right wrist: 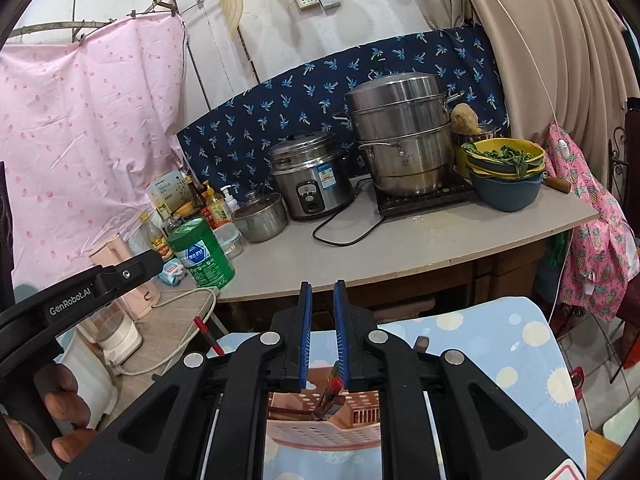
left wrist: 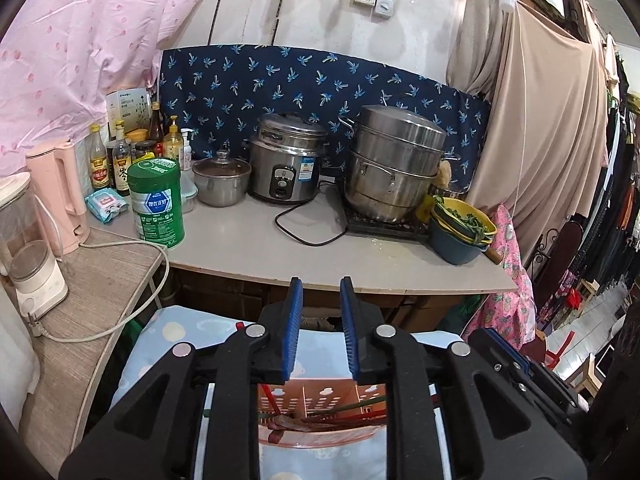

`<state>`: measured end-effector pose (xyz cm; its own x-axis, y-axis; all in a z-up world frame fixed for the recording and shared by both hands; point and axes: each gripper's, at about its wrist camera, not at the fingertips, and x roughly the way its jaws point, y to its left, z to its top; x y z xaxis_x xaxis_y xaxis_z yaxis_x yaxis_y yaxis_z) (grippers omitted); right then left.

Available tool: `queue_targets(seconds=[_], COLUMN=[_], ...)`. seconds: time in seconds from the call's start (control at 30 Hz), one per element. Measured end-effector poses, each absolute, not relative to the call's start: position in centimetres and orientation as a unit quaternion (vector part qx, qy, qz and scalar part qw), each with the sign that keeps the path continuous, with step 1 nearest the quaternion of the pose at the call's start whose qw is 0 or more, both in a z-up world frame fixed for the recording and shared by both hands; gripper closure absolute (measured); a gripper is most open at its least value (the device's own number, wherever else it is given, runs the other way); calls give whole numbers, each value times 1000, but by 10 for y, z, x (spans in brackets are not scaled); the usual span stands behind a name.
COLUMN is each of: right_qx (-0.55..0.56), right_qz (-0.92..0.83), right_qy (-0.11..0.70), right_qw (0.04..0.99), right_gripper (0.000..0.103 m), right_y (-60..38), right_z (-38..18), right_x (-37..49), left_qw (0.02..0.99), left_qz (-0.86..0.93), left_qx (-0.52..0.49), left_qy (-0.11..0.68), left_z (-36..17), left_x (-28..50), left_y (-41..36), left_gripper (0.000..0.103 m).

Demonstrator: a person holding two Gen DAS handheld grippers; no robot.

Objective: Organize utensils
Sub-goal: 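Lift both held chopsticks and lower them into the pink basket, then open both grippers to release the chopsticks in the basket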

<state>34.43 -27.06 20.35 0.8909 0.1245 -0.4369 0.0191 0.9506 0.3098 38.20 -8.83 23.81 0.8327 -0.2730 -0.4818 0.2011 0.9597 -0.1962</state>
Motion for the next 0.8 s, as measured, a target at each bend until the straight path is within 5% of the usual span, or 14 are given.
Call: queue_targets(seconds=[0.13, 0.27, 0.33, 0.8], right_qx=[149, 148, 146, 119], right_qz=[27, 31, 31, 33], right_qy=[232, 232, 229, 247], right_qw=[961, 961, 962, 961], right_gripper=[90, 86, 79, 74], right_y=[-268, -266, -264, -245], right_z=[204, 205, 206, 188], right_x=[334, 321, 313, 251], left_qw=[955, 957, 957, 954], left_qz=[-124, -122, -121, -98], left_qx=[-61, -54, -49, -17], left_qy=[262, 258, 259, 282], left_z=[238, 236, 235, 210], left_x=[372, 355, 348, 294], left_y=[-91, -92, -92, -86], left_gripper=[82, 69, 68, 60])
